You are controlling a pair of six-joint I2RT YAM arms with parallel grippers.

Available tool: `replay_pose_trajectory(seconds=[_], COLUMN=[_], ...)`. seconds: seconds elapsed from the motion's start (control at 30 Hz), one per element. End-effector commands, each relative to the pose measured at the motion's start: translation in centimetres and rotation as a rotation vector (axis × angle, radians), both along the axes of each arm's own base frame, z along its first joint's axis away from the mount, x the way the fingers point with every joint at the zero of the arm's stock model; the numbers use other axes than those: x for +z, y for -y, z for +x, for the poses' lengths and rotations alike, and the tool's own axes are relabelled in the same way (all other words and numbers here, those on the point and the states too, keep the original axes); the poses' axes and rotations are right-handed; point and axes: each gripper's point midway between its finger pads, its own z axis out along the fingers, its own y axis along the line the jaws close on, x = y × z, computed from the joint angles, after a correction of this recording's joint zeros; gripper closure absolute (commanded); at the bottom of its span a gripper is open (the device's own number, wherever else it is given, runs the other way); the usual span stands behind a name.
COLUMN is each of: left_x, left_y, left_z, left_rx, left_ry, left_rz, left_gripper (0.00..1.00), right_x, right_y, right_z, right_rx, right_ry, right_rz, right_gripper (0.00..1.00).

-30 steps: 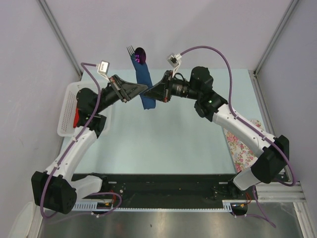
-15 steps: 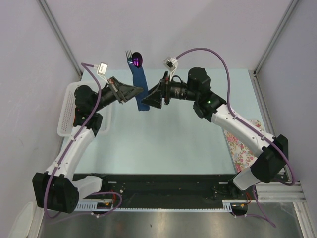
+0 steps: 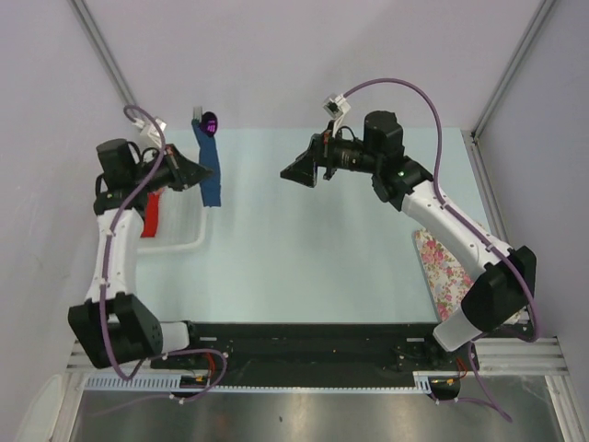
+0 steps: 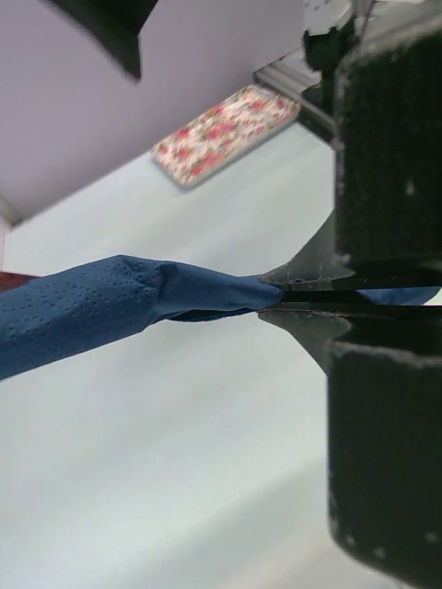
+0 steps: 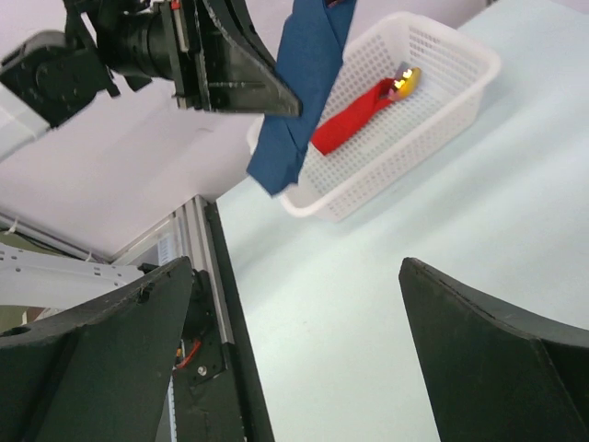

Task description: Place the utensils on the paper napkin and roll it up

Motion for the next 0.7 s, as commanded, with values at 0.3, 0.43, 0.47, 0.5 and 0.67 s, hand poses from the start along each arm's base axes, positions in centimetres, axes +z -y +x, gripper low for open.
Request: replay_pose_trajectory(seconds=[0.3,0.43,0.47,0.5,0.67], left_x=[-9.9,-13.9,-15.0,-16.3,-19.1], left_y=[-12.9,-13.9,-14.1,-14.3,-14.5], left_z=[4.0,4.2,4.2,4.3,5.1], left_rx=[0.143,0.149,0.144,0.137,0.140], left_ry=[-0.274,-0.391,-0.417,-0.457,-0.526], left_rz=[0.157,0.162,0.171,0.162,0.115], left_gripper=[1.00,1.00,1.00,1.00,1.00], right_x=[-1.6,-1.9,-2.0,-2.1,-2.5], right_y=[0.4,0.4,0.4,0.4,0.3], right_z=[1.7,2.2,2.3,2.4,2.7], right_rx=[0.008,0.004,0.003,0.003,0.005], right_ry=[-0.027,-0.036,-0.044,-0.044,-0.059], right_rz=[-0.037,-0.039,-0.040,-0.041,-0.047], right_gripper=[0.00,0.00,0.00,0.00,0.00])
